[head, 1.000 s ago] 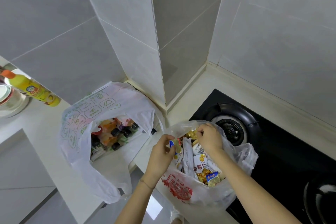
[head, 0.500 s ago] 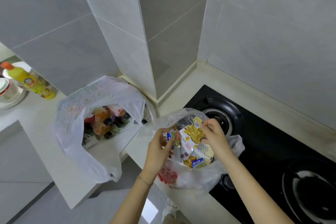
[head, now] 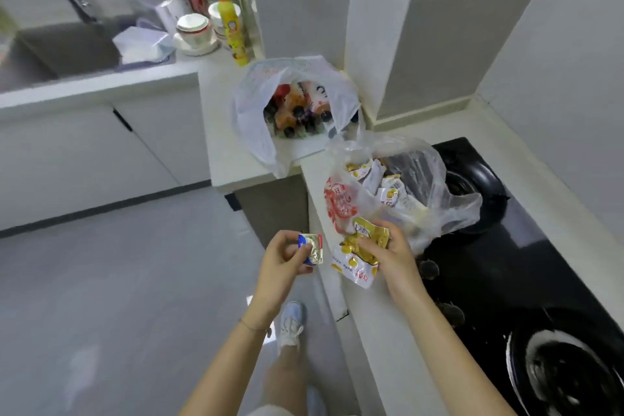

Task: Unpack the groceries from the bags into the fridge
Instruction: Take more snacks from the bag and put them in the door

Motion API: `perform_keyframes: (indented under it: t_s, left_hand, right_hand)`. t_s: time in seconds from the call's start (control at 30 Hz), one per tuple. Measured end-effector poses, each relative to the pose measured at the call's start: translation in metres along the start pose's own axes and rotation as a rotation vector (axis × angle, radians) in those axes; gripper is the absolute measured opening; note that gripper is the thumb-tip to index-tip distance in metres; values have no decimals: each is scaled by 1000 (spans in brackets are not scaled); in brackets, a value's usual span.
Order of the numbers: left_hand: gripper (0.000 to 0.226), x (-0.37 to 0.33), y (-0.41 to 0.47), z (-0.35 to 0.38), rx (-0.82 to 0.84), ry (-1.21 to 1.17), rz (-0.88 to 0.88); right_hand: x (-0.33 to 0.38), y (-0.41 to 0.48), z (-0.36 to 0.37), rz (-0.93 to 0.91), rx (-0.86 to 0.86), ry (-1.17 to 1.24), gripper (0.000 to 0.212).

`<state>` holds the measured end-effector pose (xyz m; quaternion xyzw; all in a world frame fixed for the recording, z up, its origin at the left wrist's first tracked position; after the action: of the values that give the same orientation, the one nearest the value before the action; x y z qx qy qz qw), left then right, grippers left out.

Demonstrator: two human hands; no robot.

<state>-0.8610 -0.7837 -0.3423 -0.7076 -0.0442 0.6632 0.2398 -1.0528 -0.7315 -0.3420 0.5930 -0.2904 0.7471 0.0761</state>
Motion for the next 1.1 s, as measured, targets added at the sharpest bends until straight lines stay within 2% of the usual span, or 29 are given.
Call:
perform_keyframes:
  t_s: [0.2, 0.47, 0.67, 0.9, 1.1]
  left_hand:
    - [6, 6, -76, -97, -294, -160, 23]
    - [10, 52, -208, -225, -720, -342, 46]
    - [12, 82, -331, -301, -971, -401, 132]
    - [13, 117, -475, -374, -1135, -367, 202]
    - [19, 145, -594, -432, -1200, -340, 222]
  right_hand:
    - [-5, -42, 92, 37, 290, -76, 41]
    - [-42, -153, 232, 95, 762, -290, 23]
    - [-79, -268, 312, 113, 998, -354, 22]
    - [-115, -426, 375, 11, 1199, -367, 25]
    - [-136, -550, 415, -51, 1268, -327, 25]
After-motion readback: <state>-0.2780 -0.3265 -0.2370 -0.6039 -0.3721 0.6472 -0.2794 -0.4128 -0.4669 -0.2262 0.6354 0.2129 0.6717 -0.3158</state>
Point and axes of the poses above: each hand's wrist, its own y-axis towards the middle knuckle, its own z-axis out of the palm, x = y × z, the point moved 5 cm from there along y, towards the middle knuckle, and after that the axes turned 4 degrees about -z, right-handed, at the moved point
